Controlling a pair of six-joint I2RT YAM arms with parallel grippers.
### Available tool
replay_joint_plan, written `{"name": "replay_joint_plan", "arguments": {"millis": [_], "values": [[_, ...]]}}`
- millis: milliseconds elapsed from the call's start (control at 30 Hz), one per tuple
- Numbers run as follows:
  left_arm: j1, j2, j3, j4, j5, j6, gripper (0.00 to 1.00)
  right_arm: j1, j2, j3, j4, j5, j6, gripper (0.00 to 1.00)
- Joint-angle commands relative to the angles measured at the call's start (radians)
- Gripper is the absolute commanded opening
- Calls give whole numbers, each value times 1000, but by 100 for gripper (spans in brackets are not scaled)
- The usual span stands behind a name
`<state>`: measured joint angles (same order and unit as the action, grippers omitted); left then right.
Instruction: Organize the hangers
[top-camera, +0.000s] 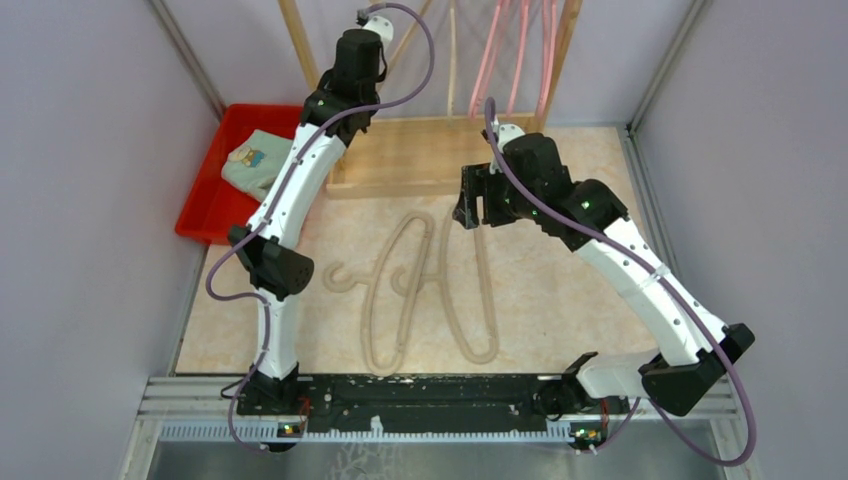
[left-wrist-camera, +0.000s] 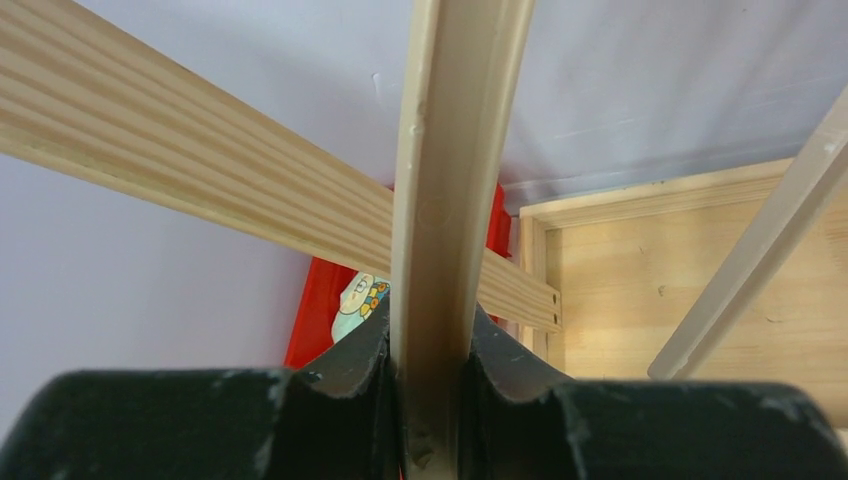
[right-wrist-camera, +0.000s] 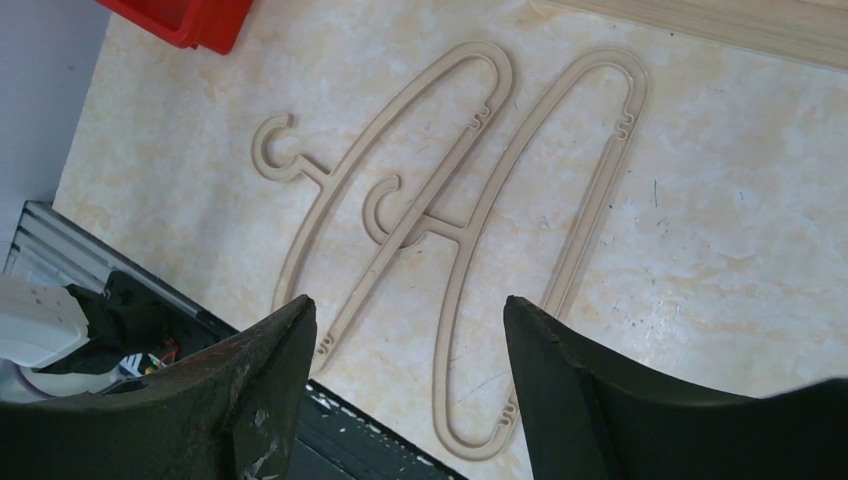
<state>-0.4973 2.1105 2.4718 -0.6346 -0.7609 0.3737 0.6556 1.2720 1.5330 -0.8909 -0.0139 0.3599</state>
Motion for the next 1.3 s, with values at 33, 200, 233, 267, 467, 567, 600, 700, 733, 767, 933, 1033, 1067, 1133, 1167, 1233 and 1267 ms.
{"name": "replay_joint_plan", "arguments": {"millis": [33, 200, 233, 267, 467, 567, 600, 700, 733, 767, 933, 1033, 1067, 1133, 1167, 1233, 1267], "values": [[1, -11, 33, 124, 9, 52, 35, -14, 6, 36, 24, -25, 16, 69], [2, -6, 27, 131, 19, 39, 68, -18, 13, 49, 14, -31, 20, 69], [1, -11, 22, 124, 34, 25, 70, -19, 10, 48, 16, -31, 22, 69], [2, -19, 13, 119, 48, 12, 71, -19, 6, 46, 16, -28, 22, 69], [2, -111, -58, 104, 107, -65, 75, -20, -10, 20, 28, -39, 27, 70], [3, -183, -104, 87, 160, -105, 79, -20, -26, -1, 48, -53, 32, 71], [3, -212, -127, 85, 176, -121, 80, -20, -31, -6, 50, -55, 31, 71], [5, -301, -204, 77, 225, -165, 84, -20, -46, -21, 48, -52, 21, 72], [6, -323, -221, 70, 239, -176, 84, -20, -52, -29, 47, -52, 19, 72], [7, -343, -231, 60, 254, -188, 85, -20, -57, -34, 47, -53, 19, 73], [19, -424, -246, -16, 337, -247, 92, -20, -99, -93, 50, -67, 9, 74], [34, -494, -311, -38, 367, -265, 92, -20, -130, -129, 37, -52, 0, 74], [41, -515, -333, -40, 377, -272, 92, -20, -141, -139, 37, -49, -2, 74], [55, -556, -379, -46, 392, -286, 93, -20, -157, -150, 35, -42, -7, 74], [62, -573, -400, -49, 397, -291, 93, -19, -158, -149, 28, -44, -12, 74], [80, -602, -434, -61, 399, -298, 93, -11, -153, -147, 8, -42, -25, 73], [95, -614, -451, -71, 397, -304, 93, 0, -148, -148, -2, -41, -32, 72]]}}
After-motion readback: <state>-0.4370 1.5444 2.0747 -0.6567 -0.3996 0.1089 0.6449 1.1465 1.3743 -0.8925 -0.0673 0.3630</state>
